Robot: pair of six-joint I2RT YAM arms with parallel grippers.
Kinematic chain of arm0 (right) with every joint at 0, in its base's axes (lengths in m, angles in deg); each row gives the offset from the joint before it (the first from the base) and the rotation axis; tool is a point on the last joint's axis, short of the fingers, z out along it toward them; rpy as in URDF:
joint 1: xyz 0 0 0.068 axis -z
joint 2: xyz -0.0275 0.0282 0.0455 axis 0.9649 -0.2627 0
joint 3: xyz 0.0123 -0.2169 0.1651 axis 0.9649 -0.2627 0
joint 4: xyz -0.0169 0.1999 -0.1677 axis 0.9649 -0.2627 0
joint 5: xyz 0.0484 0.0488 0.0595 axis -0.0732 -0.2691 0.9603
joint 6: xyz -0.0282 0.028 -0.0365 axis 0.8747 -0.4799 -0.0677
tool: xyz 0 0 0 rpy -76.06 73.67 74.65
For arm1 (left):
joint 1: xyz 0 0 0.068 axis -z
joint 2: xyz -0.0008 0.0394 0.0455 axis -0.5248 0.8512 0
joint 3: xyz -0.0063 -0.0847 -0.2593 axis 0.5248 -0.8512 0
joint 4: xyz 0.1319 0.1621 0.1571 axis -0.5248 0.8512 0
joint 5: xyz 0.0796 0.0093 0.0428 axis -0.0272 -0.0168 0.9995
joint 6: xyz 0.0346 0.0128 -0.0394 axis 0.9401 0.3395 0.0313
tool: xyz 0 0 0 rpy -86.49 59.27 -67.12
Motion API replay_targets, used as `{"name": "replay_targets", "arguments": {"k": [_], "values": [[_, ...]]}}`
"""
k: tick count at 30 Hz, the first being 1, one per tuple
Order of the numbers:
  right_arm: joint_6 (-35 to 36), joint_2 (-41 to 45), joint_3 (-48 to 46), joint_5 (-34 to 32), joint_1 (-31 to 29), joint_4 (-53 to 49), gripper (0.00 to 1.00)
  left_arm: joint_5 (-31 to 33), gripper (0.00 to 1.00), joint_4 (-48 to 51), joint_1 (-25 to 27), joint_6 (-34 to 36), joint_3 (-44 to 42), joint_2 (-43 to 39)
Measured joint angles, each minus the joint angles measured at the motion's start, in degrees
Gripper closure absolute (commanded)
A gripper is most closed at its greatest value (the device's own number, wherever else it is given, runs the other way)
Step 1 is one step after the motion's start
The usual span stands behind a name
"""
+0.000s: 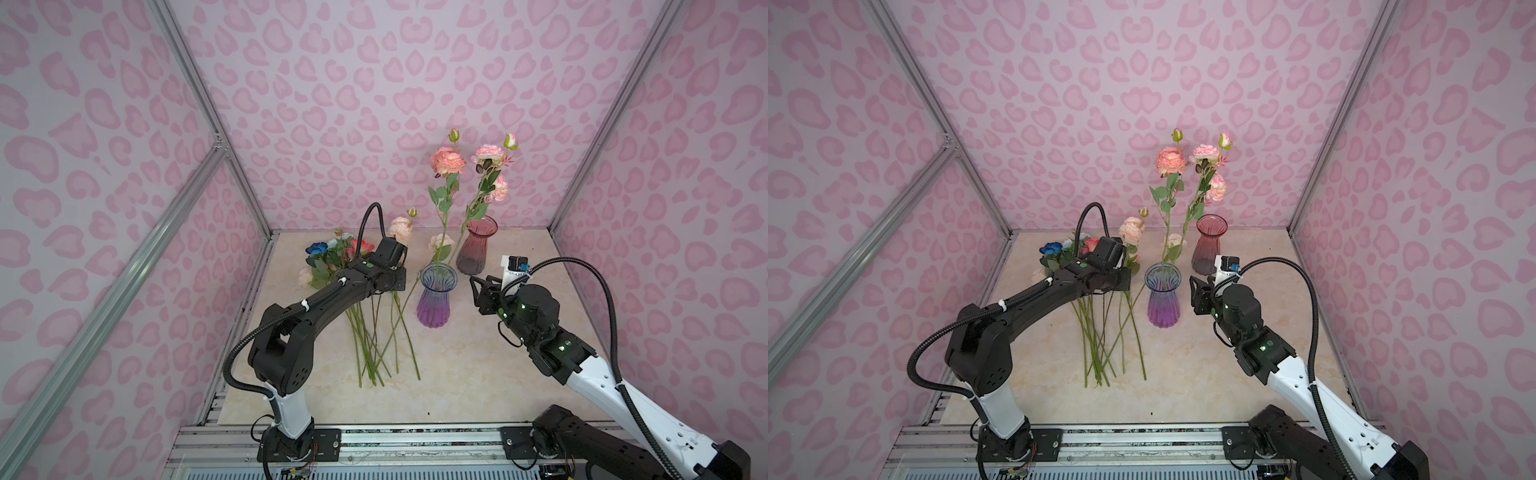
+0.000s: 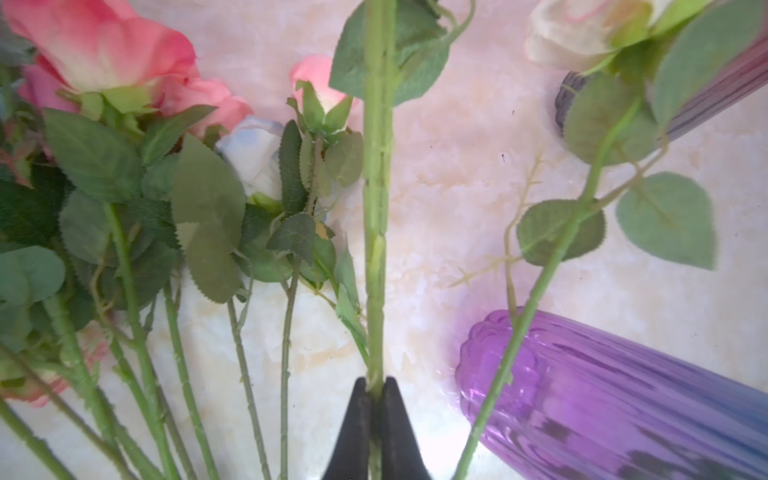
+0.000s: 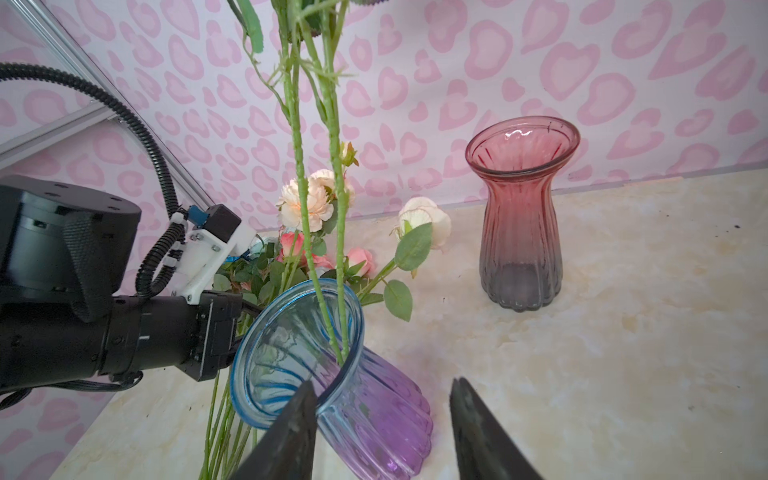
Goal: Arrange the flowers into the vase
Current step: 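Lift the peach rose stem upward with the left gripper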
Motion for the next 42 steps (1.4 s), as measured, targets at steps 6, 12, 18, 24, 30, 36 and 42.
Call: {"name": "replay_targets", "arguments": {"k": [6, 12, 18, 24, 30, 36, 42], "values": [[-0.52, 0.22, 0.39, 1.11, 0.0, -0.13, 0.47, 5.73, 0.97, 0.15, -1.07, -1.01, -4.92, -8.35], [-0.79, -0.87, 1.38, 2.69, -0.35, 0.02, 0.47, 11.32, 0.97, 0.37, -4.85, -2.01, -8.68, -17.05], [-0.98, -2.27, 3.23, 2.95, -2.8, 0.2, 0.47, 13.92, 0.97, 2.23, -6.95, -2.51, -9.73, -20.98], [-0.72, -3.69, 4.35, 1.86, -5.4, 0.26, 0.47, 17.25, 0.97, 6.49, -6.99, -1.33, -2.95, -20.94], [1.81, -5.27, 7.67, 2.32, -9.25, -0.17, 0.44, 11.61, 0.97, 3.63, -7.06, 1.46, -9.6, -28.24], [8.57, -7.28, 13.84, 3.41, -18.25, -0.81, 0.42, -4.74, 0.97, -9.97, -6.78, 3.1, -22.56, -42.86], [12.44, -8.7, 15.96, 2.93, -22.29, -1.57, 0.4, -12.52, 0.97, -18.6, -6.12, 3.41, -23.34, -47.06]]}}
